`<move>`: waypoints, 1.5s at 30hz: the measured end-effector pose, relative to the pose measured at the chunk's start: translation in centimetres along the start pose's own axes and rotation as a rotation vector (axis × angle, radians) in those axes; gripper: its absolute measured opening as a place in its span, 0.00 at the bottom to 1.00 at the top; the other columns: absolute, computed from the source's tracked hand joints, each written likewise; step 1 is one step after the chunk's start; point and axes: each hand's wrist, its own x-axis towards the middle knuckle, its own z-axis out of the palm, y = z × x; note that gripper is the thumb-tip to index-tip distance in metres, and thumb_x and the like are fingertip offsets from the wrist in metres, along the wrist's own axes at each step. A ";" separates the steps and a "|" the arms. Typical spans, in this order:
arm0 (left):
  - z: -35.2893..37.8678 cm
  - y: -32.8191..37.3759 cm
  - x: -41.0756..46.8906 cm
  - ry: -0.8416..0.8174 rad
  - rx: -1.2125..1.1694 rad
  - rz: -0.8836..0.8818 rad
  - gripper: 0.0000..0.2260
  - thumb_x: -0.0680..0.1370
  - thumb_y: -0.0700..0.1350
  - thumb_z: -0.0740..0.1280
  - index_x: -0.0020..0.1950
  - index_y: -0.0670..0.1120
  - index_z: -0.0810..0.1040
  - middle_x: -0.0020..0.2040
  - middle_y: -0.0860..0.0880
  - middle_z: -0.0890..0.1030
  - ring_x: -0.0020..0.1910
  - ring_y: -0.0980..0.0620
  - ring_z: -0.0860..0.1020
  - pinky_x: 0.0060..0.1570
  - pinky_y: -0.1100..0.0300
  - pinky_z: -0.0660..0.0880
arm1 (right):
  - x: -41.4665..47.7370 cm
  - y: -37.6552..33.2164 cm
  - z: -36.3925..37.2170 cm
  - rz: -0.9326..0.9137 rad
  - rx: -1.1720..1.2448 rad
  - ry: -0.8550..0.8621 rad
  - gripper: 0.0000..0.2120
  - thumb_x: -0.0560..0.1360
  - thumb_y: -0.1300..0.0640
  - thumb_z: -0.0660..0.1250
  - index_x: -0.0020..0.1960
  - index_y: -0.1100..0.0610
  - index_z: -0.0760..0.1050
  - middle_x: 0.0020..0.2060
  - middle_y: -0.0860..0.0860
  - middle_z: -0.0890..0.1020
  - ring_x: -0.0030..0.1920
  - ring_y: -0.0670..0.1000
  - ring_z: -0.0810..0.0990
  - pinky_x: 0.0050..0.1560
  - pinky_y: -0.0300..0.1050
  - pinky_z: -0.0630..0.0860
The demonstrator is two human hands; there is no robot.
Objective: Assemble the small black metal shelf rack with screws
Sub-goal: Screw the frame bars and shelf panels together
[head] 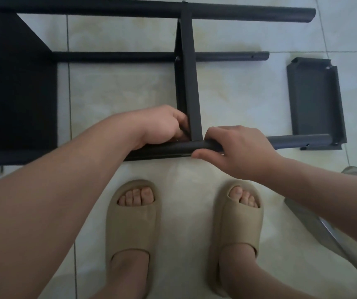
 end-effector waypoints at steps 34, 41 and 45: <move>-1.7 -2.6 1.6 -0.338 -0.265 -0.071 0.07 0.81 0.35 0.63 0.57 0.42 0.77 0.47 0.46 0.86 0.45 0.51 0.84 0.46 0.59 0.80 | 2.9 2.0 0.1 -0.380 -0.261 0.011 0.50 0.77 0.25 0.49 0.82 0.61 0.41 0.82 0.56 0.41 0.82 0.54 0.39 0.80 0.63 0.42; -1.3 -3.1 2.1 -0.394 -0.303 -0.078 0.08 0.82 0.37 0.61 0.57 0.40 0.78 0.49 0.45 0.86 0.48 0.50 0.84 0.52 0.56 0.80 | 3.0 2.1 0.3 -0.393 -0.229 0.036 0.50 0.77 0.26 0.51 0.82 0.61 0.43 0.82 0.56 0.43 0.82 0.55 0.40 0.80 0.63 0.44; -0.4 -3.1 2.9 -0.228 -0.305 -0.083 0.10 0.80 0.36 0.66 0.59 0.35 0.80 0.54 0.38 0.85 0.56 0.41 0.83 0.62 0.49 0.77 | 3.0 2.2 0.3 -0.390 -0.220 0.036 0.50 0.77 0.26 0.50 0.83 0.61 0.42 0.82 0.56 0.43 0.82 0.55 0.40 0.80 0.63 0.44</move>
